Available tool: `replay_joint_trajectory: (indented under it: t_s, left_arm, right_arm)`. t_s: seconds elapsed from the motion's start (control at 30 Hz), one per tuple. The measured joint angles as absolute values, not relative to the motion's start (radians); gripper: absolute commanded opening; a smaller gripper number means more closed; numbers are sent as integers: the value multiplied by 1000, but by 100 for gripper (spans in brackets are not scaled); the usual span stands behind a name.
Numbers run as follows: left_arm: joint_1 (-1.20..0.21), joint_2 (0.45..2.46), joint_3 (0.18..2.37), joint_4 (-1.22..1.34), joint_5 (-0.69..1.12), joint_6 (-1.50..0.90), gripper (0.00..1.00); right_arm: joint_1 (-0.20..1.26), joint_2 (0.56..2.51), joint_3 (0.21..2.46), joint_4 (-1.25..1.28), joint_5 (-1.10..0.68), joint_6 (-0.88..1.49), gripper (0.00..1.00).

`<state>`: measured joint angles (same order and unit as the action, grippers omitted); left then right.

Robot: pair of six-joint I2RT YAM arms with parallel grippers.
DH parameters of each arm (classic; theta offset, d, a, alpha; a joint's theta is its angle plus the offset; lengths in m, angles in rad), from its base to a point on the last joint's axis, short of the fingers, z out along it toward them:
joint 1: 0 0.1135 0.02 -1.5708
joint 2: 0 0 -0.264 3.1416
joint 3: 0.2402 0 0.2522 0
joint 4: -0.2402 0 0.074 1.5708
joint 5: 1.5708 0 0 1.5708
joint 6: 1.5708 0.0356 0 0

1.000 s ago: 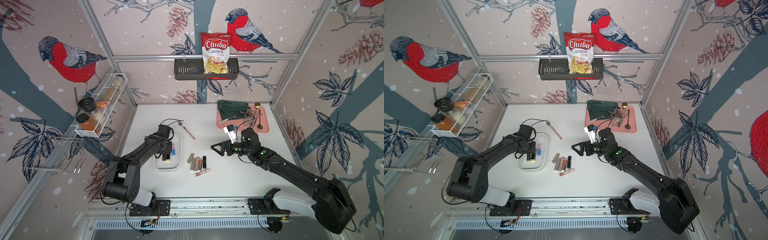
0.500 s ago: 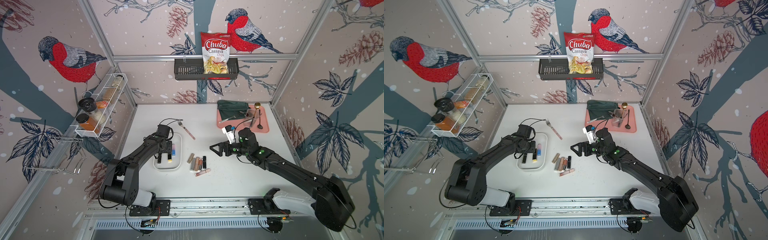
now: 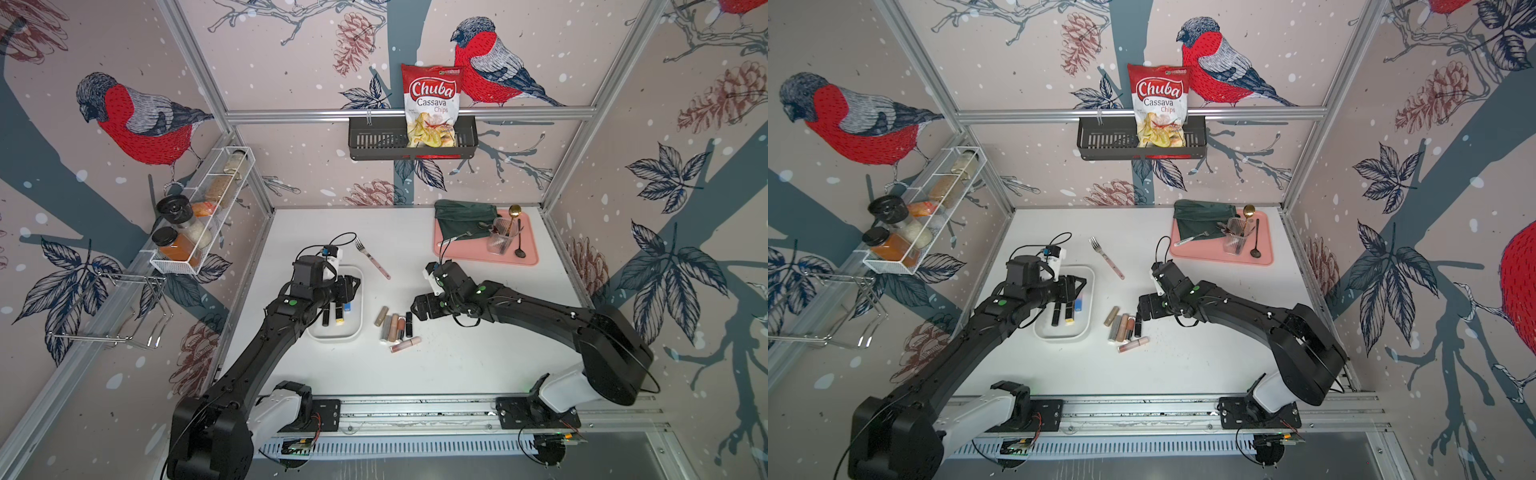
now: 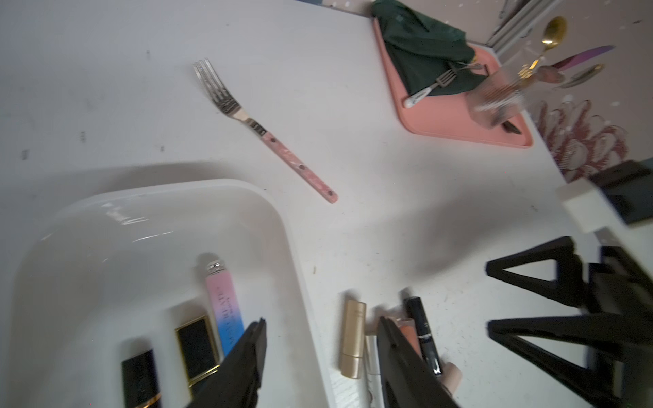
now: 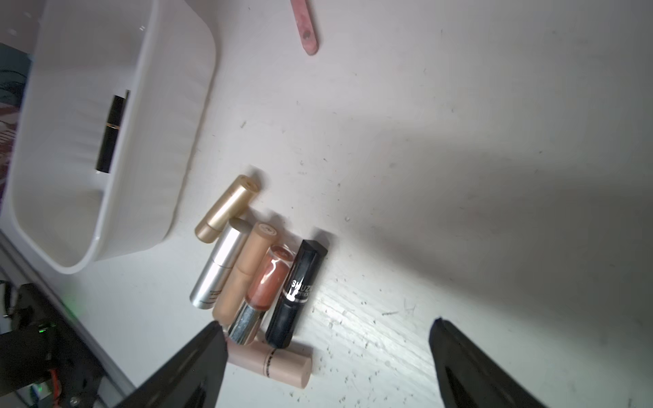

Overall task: Put the lipstick into the storage box
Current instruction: Place the lipstick in the storage box, then pick up the lipstick at the center of the board.

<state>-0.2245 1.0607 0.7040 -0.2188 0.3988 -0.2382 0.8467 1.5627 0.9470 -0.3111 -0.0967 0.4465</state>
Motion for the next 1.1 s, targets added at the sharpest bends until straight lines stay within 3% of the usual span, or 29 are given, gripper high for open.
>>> replay_joint_trajectory:
  t_s: [0.3,1.1]
  left_arm:
    - [-224,1044,691,-175,626,-260,55]
    - [-224,1064,661,-165,657,-262,56]
  right_arm:
    - [910,1706,1044,-385,-2,447,73]
    - [983,1790,1069,-401,14,470,62]
